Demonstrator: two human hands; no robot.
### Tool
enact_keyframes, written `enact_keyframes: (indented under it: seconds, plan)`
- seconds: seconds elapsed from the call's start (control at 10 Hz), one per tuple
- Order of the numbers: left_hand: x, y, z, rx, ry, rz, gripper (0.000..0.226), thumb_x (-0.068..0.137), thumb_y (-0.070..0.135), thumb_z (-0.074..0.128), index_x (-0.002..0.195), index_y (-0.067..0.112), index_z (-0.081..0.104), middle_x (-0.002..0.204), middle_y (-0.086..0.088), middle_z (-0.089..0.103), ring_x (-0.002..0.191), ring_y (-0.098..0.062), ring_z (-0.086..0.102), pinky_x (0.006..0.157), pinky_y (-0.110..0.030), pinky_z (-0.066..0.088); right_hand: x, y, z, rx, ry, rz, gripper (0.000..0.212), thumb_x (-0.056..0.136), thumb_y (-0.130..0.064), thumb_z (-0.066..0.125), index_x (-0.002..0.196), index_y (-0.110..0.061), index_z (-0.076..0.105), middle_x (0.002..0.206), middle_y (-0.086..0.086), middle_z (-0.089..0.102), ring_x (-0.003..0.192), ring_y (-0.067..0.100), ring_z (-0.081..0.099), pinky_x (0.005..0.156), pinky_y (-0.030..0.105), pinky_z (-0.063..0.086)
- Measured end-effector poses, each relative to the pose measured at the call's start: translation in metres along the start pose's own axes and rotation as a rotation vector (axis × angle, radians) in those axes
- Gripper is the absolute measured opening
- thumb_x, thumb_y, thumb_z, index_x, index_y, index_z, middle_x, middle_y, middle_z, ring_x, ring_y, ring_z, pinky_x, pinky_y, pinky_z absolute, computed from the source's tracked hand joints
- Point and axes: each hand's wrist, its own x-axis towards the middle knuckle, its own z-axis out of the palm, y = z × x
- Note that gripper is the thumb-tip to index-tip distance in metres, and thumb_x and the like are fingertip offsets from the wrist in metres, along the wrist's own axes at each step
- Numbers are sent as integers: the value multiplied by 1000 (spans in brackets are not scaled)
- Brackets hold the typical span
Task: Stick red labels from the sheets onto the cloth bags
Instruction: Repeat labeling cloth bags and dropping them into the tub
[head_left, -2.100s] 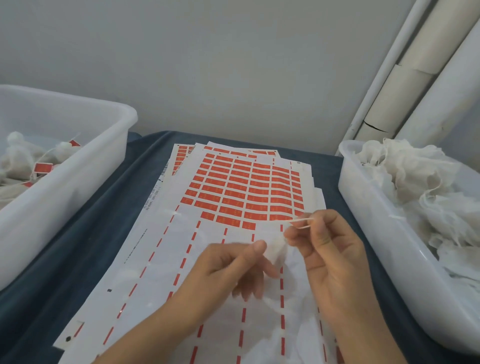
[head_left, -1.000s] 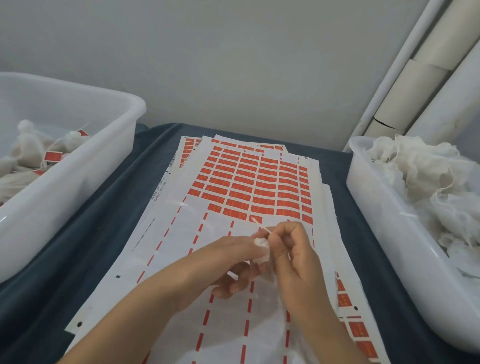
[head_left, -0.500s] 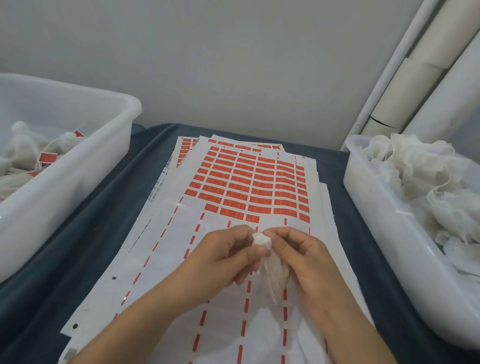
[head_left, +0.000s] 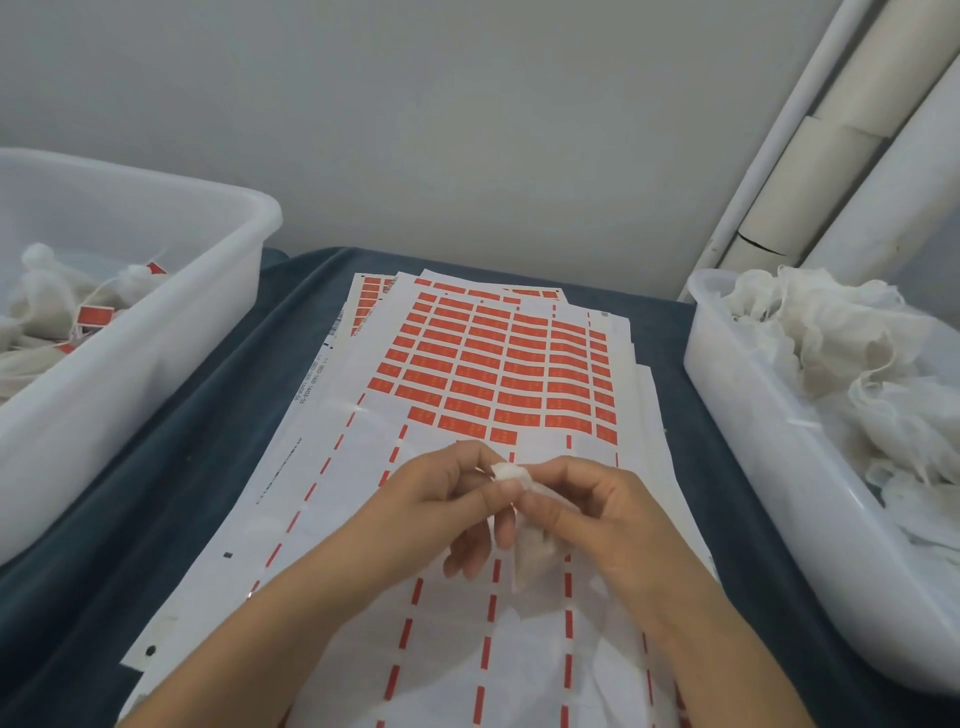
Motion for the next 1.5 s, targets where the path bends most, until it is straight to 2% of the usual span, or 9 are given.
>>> enact_keyframes:
  seconds: [0.2, 0.5, 0.6, 0.7, 0.9, 1.0, 1.3, 1.4, 1.5]
  plan:
    - [1, 0, -4, -15, 2, 45, 33, 68, 43, 56, 92, 21, 51, 58, 3, 65, 41, -9, 55, 42, -16, 45, -1, -1, 2, 86, -33, 53, 32, 65, -50, 57, 84, -27, 69, 87, -14, 68, 89, 3, 61, 67, 8, 49]
    - [0, -2, -7, -626, -123, -71, 16, 72, 26, 67, 86, 19, 62, 58, -5, 53, 43, -9, 39, 39, -16, 34, -6, -5, 6, 795, -325, 167, 20, 66, -21, 76, 84, -31, 76, 80, -1, 69, 68, 10, 63, 73, 24, 52]
    - [0, -1, -4, -737, -92, -139, 10, 69, 23, 70, 79, 22, 70, 67, -7, 59, 46, -7, 43, 38, -15, 35, -6, -2, 3, 848, -283, 187, 47, 37, -33, 93, 80, -30, 77, 81, 2, 70, 69, 14, 65, 73, 27, 54]
    - [-2, 1, -2, -733, -39, -159, 20, 68, 26, 71, 87, 27, 69, 76, -5, 65, 51, -9, 50, 40, -15, 38, -5, -2, 3, 761, -217, 173, 36, 47, -34, 90, 79, -35, 76, 85, -3, 71, 80, 16, 66, 79, 28, 54]
    - [-2, 2, 16, 115, 348, 238, 49, 62, 70, 56, 106, 62, 35, 110, 46, 33, 93, 11, 50, 62, -8, 48, -1, -2, 4, 560, 34, 129, 24, 62, -39, 67, 84, -43, 73, 102, -9, 71, 99, 14, 66, 95, 38, 47]
    - [-2, -5, 11, 503, 534, 585, 25, 77, 45, 61, 101, 42, 55, 113, 22, 42, 83, -2, 53, 65, -3, 46, 0, -1, 5, 479, 31, 105, 19, 66, -41, 63, 82, -44, 73, 99, -12, 72, 100, 15, 65, 96, 36, 46]
    - [0, -12, 10, 694, 489, 572, 11, 80, 25, 58, 81, 20, 68, 95, 10, 58, 83, -3, 50, 67, -8, 43, 2, 5, 7, 395, 28, 117, 20, 63, -41, 64, 81, -42, 72, 95, -12, 71, 103, 18, 61, 94, 33, 45]
    - [2, -1, 7, -52, 250, 4, 13, 87, 29, 57, 75, 28, 61, 89, 18, 55, 76, -2, 54, 59, -7, 45, 2, 6, 3, 345, -4, 109, 22, 68, -44, 61, 89, -50, 67, 97, -21, 69, 97, 6, 64, 84, 25, 49]
    - [1, 3, -10, -1022, 73, -314, 9, 69, 9, 65, 76, 5, 69, 76, -10, 62, 57, -15, 57, 44, -21, 47, 1, 6, -1, 334, -57, 102, 28, 73, -43, 59, 98, -55, 62, 97, -34, 64, 90, -9, 62, 68, 13, 50]
